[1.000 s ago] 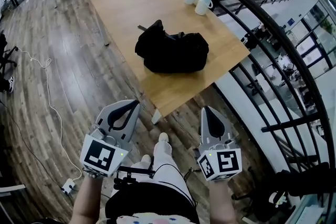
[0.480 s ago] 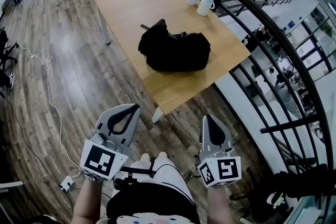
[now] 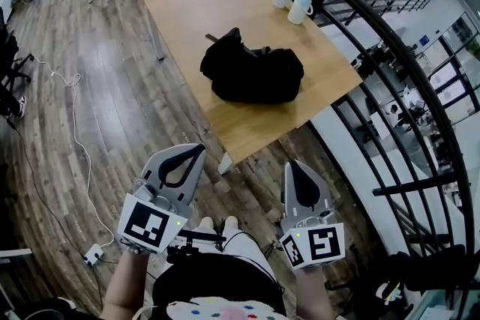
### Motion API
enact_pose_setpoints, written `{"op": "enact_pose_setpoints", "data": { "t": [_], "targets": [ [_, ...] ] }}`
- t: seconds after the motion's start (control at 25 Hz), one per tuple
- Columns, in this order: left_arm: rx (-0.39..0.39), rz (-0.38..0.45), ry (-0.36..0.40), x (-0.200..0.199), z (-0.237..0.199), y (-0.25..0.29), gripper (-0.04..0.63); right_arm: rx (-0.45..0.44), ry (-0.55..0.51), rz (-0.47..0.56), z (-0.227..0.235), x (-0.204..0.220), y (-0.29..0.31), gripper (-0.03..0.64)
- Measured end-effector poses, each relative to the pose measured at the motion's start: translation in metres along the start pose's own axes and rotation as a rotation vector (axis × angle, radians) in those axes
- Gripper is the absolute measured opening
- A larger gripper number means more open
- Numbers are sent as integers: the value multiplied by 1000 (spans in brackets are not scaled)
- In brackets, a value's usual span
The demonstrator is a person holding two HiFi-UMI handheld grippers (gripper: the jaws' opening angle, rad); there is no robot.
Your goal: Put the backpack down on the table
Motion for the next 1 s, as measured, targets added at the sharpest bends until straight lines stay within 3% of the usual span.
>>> {"op": "enact_pose_setpoints", "data": {
  "t": [0.56,1.0],
  "targets": [
    [31,-53,62,5,22,6,6,-28,-1,-46,15,6,3,9],
    [61,-38,50,-1,31,18,6,-39,14,-61,21,8,10,9]
  ]
}}
Point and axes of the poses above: the fingertips, and each gripper's own axes: y forward along the fingers, z to its right, x out of its underside, the point moved 2 cm from there along -y, backward along the fingers, and after that the axes turned 14 degrees about y, right-handed, at the moved point
